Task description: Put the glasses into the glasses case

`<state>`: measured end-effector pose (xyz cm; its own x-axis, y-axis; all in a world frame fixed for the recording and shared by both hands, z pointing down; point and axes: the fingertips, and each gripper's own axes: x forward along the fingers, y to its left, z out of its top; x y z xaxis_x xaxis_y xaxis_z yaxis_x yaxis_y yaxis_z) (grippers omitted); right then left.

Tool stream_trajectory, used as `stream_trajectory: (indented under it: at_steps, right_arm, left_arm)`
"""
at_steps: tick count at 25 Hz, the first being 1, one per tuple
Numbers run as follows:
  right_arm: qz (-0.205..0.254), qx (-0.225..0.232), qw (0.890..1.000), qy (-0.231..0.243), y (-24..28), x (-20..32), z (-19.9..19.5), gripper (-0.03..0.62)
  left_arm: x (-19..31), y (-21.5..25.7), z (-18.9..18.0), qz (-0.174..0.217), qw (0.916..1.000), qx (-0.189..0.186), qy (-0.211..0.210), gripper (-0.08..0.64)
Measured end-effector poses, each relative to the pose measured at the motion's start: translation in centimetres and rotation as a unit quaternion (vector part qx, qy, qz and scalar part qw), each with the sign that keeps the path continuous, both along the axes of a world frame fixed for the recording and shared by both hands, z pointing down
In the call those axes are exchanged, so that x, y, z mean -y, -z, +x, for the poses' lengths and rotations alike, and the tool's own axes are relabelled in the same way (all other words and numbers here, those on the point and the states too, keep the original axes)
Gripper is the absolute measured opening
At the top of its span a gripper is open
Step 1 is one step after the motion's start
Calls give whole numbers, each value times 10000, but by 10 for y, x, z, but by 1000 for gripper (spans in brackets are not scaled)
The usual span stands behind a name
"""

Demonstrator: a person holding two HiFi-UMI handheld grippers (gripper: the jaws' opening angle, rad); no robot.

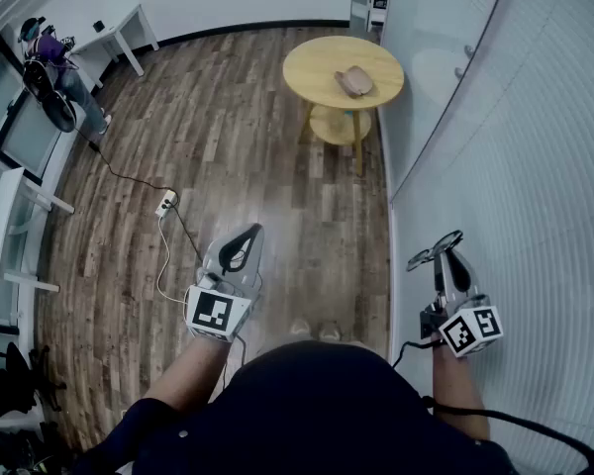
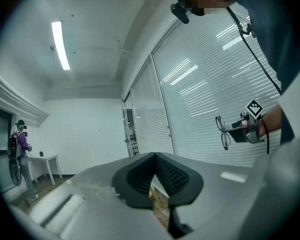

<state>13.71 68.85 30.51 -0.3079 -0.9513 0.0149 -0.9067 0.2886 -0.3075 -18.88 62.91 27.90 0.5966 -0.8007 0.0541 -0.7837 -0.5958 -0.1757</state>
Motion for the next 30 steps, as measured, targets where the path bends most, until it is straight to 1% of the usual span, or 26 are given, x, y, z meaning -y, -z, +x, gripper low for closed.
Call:
stream_trajectory:
  at_steps: [2,7,12,17,20,22,25,30]
  right_arm:
    - [7,-7,10000,23,0,3,2,28]
    - [-2,20,10000,40,-3,7,10,28]
    - [40,131,9997,199,-4,13,18,28]
    - [-24,265,9995,189,-10,26,23,28]
    - [9,200,9995,236,-12,44,25,28]
    - [-8,175,9997,194,-16,60,28,28]
    - [-116,258,9995,120,-23,89,30,28]
    - [-124,258,9996,86,-15,137,29,28]
  left_arm:
    - [3,-1,2,8,10000,42,21,6]
    - [8,1,10,32,10000,-3,65,6]
    - [15,-1,22,162,9997,28,165,6]
    - [28,-17,23,7,9997,82,227,6]
    - [52,-24,24,-3,9996,185,205,6]
    - [72,-25,29,-8,9998,131,168,6]
    - [100,-27,39,-16,10000,83,-6,6]
    - [157,-27,41,-89,9998,84,-142,6]
